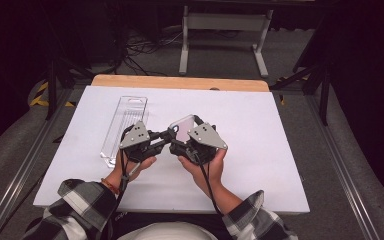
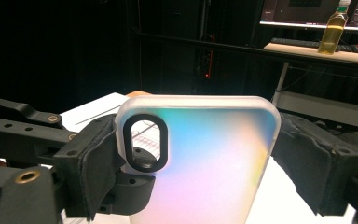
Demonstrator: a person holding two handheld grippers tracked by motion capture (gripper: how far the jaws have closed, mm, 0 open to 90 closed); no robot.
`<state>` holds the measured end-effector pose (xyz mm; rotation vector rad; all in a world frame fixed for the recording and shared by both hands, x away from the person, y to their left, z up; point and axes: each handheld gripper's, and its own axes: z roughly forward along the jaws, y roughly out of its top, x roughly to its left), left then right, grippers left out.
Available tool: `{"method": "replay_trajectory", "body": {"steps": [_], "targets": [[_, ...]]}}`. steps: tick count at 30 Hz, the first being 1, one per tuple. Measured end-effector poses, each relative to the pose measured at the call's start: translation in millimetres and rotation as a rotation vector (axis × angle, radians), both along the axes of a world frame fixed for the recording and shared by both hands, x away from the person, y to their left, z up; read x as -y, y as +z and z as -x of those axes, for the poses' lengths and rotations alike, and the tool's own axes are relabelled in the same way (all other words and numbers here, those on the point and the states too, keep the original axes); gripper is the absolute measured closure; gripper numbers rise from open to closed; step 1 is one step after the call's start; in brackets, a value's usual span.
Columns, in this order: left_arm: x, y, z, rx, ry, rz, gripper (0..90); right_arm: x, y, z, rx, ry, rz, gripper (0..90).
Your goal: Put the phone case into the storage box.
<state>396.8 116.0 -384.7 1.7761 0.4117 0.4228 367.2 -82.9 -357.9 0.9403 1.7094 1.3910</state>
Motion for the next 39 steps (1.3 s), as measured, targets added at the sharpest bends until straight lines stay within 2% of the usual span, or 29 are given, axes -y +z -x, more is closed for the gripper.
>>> {"method": "replay_trajectory", "body": {"steps": [4, 9, 13, 20, 23, 26, 30, 33, 34, 39], "targets": [[-1.4, 0.4, 0.1, -0.001, -0.015, 0.005, 80.6, 0.3, 1.3, 1.3, 0.001, 0.009, 0.006, 16.8], [-4.3, 2.6, 0.8, 0.016, -0.016, -0.002, 80.7, 4.3, 3.6, 2.1, -0.008, 0.05, 0.002, 16.7], [-8.5, 4.4, 0.4, 0.015, -0.02, -0.006, 80.8, 10.6, 7.5, 5.0, -0.006, 0.086, -0.015, 16.7], [-16.8, 8.5, 2.3, 0.037, -0.021, -0.005, 80.8, 22.4, 12.5, 9.2, -0.003, 0.112, 0.011, 16.6], [-19.2, 8.6, 2.9, 0.028, -0.024, -0.01, 80.9, 29.5, 12.3, 8.5, -0.017, 0.153, 0.034, 16.8], [-22.0, 9.2, 3.7, 0.036, -0.021, -0.009, 80.8, 35.9, 10.0, 8.5, -0.015, 0.164, 0.065, 18.7], [-27.3, 11.5, 5.9, 0.039, -0.026, -0.023, 80.8, 44.9, 5.6, 10.1, 0.003, 0.188, 0.102, 18.9], [-31.3, 13.4, 5.4, 0.062, -0.027, -0.03, 80.8, 51.0, -1.6, 11.8, 0.021, 0.204, 0.161, 18.9], [-32.4, 13.6, 6.0, 0.044, -0.033, -0.026, 80.8, 52.8, -3.5, 12.2, 0.025, 0.209, 0.168, 18.8], [-36.9, 14.9, 5.2, 0.05, -0.028, -0.027, 80.8, 65.0, -15.2, 13.4, 0.039, 0.249, 0.195, 18.5]]}}
